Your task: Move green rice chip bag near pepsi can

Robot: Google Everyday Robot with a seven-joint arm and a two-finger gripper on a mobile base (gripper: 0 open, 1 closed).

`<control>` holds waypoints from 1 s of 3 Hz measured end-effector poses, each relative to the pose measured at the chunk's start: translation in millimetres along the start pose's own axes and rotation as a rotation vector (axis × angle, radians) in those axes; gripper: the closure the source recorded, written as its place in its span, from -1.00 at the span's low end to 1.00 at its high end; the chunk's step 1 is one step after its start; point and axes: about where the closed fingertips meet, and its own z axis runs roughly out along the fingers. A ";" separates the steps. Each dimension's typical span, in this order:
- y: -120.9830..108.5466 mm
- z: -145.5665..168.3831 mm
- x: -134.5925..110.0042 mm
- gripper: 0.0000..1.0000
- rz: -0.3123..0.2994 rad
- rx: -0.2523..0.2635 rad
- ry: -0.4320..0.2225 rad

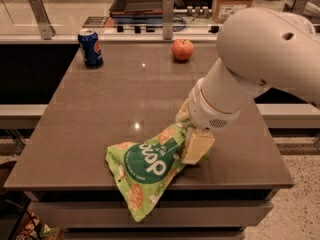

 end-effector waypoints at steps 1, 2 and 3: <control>-29.0 -11.3 7.4 1.00 0.025 0.029 -0.034; -55.9 -20.6 11.0 1.00 0.039 0.062 -0.074; -81.5 -32.0 8.6 1.00 0.055 0.103 -0.105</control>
Offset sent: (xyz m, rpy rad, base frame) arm 0.0854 -0.0251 0.0437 0.1429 -0.0769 -0.0659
